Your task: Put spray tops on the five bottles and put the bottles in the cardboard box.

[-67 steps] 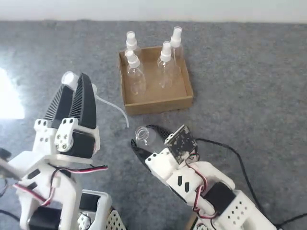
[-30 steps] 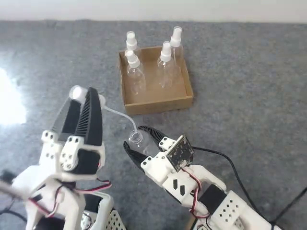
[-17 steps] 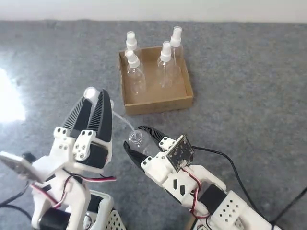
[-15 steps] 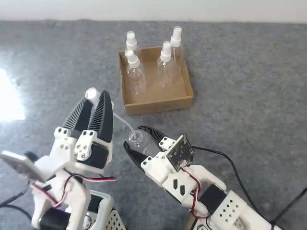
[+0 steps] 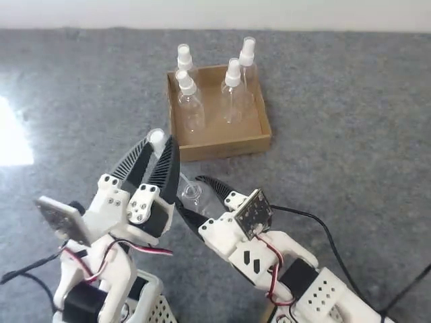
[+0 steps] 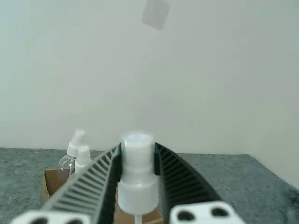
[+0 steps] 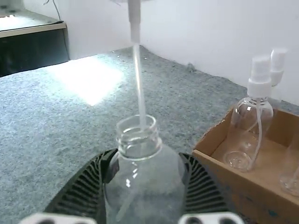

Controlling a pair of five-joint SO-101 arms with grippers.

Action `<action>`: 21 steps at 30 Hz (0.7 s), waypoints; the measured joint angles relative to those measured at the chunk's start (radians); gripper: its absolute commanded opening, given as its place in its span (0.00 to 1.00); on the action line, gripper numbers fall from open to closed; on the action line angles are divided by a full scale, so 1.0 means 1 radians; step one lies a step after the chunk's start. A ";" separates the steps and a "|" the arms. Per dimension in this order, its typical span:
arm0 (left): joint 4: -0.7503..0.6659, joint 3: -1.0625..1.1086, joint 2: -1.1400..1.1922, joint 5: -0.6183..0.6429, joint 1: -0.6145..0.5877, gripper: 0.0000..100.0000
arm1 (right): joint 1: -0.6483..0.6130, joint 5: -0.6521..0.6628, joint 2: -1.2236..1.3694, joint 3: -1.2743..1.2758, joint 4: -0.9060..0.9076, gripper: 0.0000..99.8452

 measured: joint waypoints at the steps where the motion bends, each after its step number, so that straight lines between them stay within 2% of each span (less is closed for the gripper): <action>1: 0.000 0.000 0.000 -0.005 0.005 0.04 | 0.012 0.000 0.000 0.000 0.000 0.03; 7: 0.000 0.017 0.000 -0.008 0.017 0.07 | 0.064 0.000 0.000 0.000 0.000 0.03; 12: 0.000 0.071 0.000 -0.048 0.097 0.07 | 0.066 0.000 0.000 0.000 0.000 0.03; 21: -0.018 0.107 0.002 -0.101 0.137 0.14 | 0.066 0.104 0.000 0.000 0.000 0.03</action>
